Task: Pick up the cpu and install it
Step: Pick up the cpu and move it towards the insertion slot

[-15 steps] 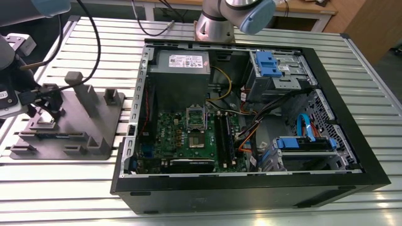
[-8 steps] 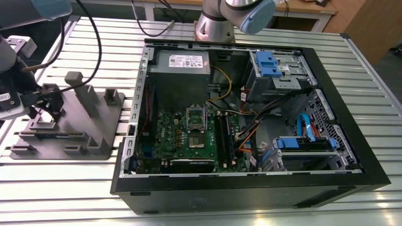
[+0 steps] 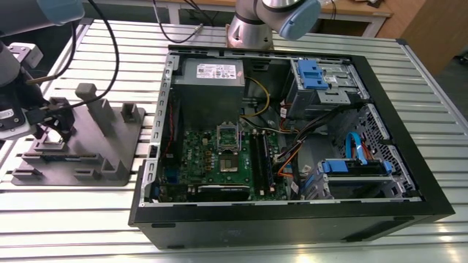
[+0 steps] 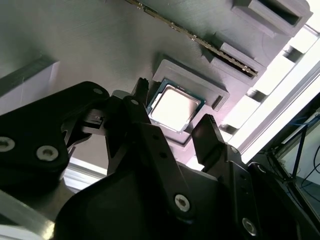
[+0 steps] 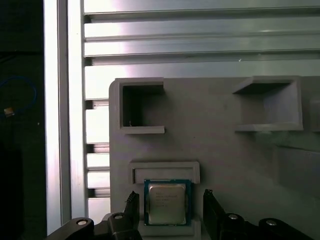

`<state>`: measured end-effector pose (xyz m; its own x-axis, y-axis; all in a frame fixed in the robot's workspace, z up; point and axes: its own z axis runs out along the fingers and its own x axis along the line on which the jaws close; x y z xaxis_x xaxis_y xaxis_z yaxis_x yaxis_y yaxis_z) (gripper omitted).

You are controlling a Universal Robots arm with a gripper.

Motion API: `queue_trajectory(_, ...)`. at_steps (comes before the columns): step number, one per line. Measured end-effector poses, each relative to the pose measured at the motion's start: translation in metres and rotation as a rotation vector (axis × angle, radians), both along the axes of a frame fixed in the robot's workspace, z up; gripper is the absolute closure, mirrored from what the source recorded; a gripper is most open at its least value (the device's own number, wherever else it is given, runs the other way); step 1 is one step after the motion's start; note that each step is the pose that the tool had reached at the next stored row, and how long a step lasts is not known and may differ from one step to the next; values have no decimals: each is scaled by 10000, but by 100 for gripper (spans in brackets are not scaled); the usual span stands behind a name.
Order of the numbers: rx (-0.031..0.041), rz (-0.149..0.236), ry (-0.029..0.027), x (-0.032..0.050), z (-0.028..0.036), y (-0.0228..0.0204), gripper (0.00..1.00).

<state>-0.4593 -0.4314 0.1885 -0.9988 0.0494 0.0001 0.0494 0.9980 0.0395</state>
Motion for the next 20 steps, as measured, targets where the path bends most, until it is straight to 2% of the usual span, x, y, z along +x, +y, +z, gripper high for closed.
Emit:
queue_trajectory(11, -1, 154, 2, -17, -48, 1, 38)
queue_trajectory(20, -2, 155, 2, -23, -65, 25, 38)
